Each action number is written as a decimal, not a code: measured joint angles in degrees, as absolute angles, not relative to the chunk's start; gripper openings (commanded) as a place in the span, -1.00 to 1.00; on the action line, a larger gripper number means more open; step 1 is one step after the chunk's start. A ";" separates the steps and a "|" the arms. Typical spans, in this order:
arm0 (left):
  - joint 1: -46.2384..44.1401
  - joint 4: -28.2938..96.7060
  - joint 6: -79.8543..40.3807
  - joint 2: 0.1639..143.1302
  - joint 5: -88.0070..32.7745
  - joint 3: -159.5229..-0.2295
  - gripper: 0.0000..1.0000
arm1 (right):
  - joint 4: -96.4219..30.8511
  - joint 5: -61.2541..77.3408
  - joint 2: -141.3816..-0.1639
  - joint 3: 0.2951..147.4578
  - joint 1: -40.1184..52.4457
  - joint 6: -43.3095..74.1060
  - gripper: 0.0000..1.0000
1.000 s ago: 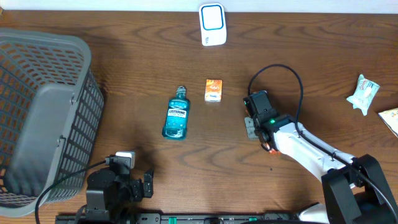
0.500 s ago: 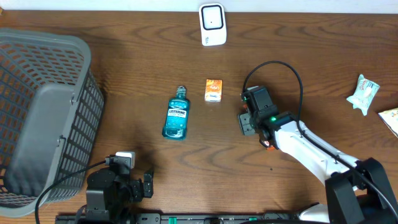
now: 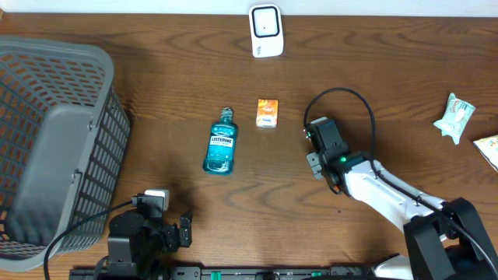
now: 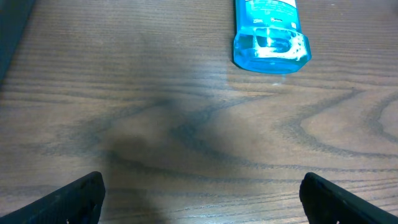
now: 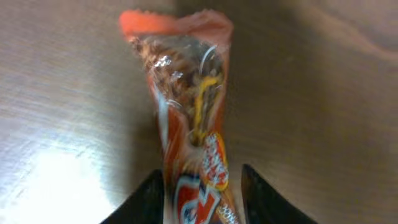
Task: Scan the item barcode
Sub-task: 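Lift the red snack bar and turn it over with the right gripper, then carry the red snack bar up to the white scanner, then move the snack bar right and release it at the right edge, then reach the right gripper to the small orange box and grasp it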
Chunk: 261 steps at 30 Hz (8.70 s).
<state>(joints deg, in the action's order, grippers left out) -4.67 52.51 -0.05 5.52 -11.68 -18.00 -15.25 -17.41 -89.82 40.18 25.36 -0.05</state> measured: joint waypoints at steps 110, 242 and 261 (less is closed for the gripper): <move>-4.67 52.51 -0.05 5.52 -11.68 -18.00 0.99 | -9.17 25.87 -89.12 57.80 24.10 4.67 -0.98; -4.67 52.53 -0.05 5.54 -11.70 -18.00 0.99 | -41.60 18.72 -114.93 90.43 16.75 27.40 0.57; -4.67 52.51 -0.05 5.54 -11.68 -18.00 0.99 | -9.28 25.71 -114.96 67.02 17.82 31.64 0.21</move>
<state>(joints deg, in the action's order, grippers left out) -4.67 52.51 -0.05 5.54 -11.68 -18.00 -9.28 25.71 -114.96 67.02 17.82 31.64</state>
